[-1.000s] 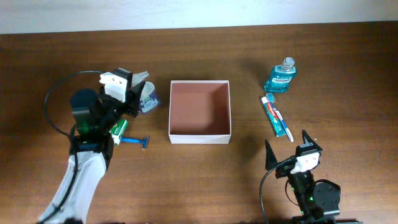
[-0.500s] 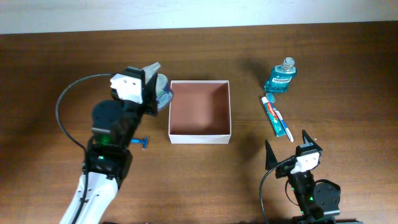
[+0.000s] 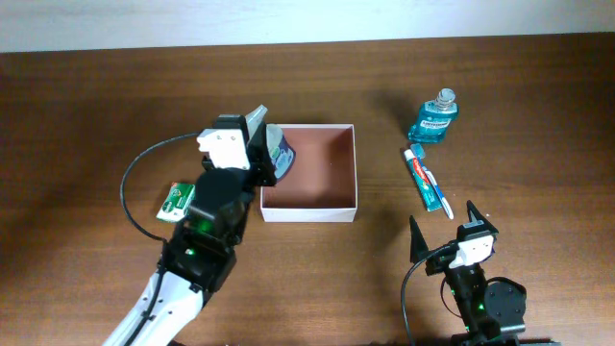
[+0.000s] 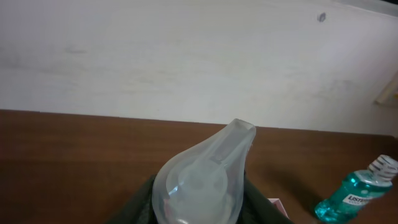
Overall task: Pack container
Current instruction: 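Lower the soap bottle into the box's left corner with left gripper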
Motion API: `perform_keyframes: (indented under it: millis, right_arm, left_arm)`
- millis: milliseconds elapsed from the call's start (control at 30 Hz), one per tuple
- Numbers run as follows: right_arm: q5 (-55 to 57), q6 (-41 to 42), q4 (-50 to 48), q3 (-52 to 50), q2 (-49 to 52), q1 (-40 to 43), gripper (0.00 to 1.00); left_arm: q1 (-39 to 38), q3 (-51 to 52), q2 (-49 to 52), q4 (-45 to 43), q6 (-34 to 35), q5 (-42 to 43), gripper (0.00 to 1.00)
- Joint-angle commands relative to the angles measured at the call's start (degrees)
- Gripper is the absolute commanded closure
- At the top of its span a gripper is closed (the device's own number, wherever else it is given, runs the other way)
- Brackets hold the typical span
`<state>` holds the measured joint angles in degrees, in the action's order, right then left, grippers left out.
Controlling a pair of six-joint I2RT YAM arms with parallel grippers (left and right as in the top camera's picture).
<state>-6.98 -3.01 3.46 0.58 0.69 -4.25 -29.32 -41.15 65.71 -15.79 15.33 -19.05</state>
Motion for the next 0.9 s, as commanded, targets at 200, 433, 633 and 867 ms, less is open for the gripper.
perform_keyframes:
  millis: [200,433,633,867]
  right_arm:
    - [-0.09,0.0,0.28,-0.26,-0.33,0.24,0.01]
    - [-0.09,0.0,0.28,-0.26,-0.33,0.24,0.01]
    - [-0.09,0.02,0.28,-0.26,-0.33,0.24,0.01]
    - [-0.09,0.0,0.28,-0.26,-0.33,0.24,0.01]
  left_arm:
    - [-3.26,-9.92,5.11,11.78,1.95,-3.58,0.9]
    - [-3.15,-25.53,10.56,27.04,0.9,-3.26,0.91]
    - [-3.15,-28.33,16.09,27.87,2.73,-3.19,0.91]
    - [-3.15,-28.46,23.82,25.22,4.39,-4.76,0.91]
